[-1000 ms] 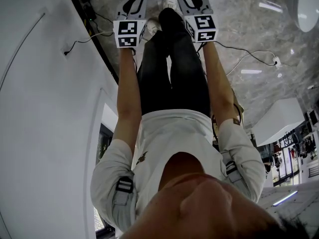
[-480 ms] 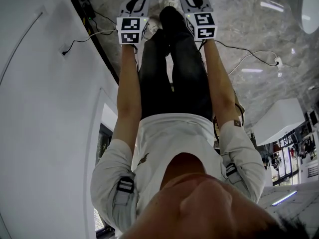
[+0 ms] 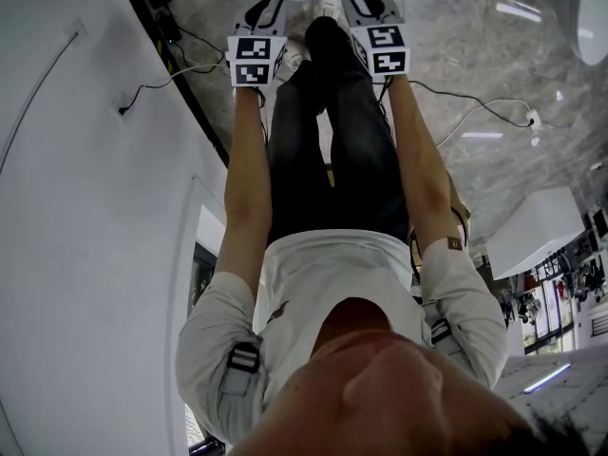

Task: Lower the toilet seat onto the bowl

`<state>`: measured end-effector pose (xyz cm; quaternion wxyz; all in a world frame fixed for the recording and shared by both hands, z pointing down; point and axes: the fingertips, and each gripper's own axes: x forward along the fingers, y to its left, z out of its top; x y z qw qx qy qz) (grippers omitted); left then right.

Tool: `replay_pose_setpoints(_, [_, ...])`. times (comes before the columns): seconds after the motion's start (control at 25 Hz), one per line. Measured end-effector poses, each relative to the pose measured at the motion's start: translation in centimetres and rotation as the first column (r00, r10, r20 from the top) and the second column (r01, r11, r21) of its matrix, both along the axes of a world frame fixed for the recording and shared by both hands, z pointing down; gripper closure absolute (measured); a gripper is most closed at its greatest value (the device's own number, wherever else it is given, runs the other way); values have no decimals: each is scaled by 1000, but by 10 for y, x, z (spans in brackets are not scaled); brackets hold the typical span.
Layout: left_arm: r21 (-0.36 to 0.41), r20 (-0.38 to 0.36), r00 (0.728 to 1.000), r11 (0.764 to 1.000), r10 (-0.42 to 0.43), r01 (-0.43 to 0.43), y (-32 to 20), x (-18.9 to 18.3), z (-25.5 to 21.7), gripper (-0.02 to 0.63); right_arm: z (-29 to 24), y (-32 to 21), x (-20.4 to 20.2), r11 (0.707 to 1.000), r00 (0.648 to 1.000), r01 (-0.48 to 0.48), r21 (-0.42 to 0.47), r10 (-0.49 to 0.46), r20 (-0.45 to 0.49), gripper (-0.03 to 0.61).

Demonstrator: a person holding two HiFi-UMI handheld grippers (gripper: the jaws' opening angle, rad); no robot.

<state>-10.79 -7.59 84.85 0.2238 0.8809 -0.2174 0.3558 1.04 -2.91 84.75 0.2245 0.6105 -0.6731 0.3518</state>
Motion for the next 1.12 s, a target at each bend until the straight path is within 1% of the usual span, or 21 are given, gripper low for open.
replay_pose_setpoints(0.2, [-15,3,1000,1000,-4,4,0,-1,16,509,17,0,-2,1000,1000,-2,-29,2,-9,492])
replay_pose_setpoints(0.32, [-13,2,1000,1000,-7,7,0,-1,23,509,24,-1,-2,999,999,12,-42,-14,-34,492])
replay_pose_setpoints(0.44, [-12,6,1000,1000,-11,11,2,-1,24,509,26,3,-3,998,998,28,-54,-31,-57,492])
replay_pose_setpoints(0.6, [-7,9,1000,1000,-16,16,3,-3,18,509,17,8,-5,998,998,29,-49,-32,-63,492])
replay_pose_setpoints(0.88, [31,-21,1000,999,-22,22,9,-7,-10,509,-13,17,-5,999,995,40,-10,-41,-93,492])
replay_pose_setpoints(1.12, [75,-53,998,997,-15,19,11,-10,-43,509,-44,14,-10,997,993,47,61,-41,-109,495])
